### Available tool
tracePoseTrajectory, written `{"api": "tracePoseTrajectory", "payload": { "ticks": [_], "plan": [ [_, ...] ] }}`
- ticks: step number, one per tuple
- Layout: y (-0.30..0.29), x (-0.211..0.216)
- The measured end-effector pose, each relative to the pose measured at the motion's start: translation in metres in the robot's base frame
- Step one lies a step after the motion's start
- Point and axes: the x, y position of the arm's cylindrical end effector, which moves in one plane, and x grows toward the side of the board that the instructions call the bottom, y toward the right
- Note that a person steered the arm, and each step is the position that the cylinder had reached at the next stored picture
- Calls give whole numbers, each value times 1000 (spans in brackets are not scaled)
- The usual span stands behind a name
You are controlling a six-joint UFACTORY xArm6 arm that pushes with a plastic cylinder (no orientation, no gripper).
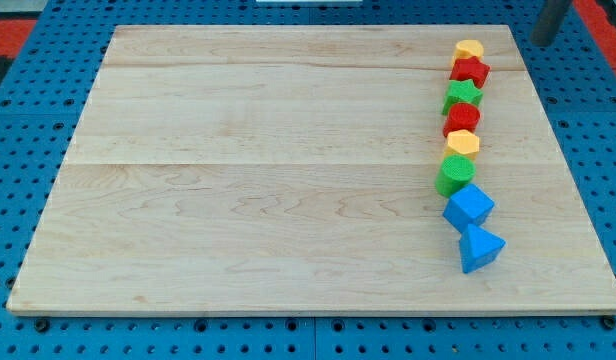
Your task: Place the yellow heart to the top of the red star
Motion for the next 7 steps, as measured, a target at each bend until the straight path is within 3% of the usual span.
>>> {"api": "tracePoseTrajectory", "payload": {
  "ticks": [1, 2, 4, 5, 6, 7],
  "plan": [
    [16, 47],
    [-6, 127],
    [-21, 331],
    [-45, 387],
    [-60, 387],
    [-137, 386]
  ]
}}
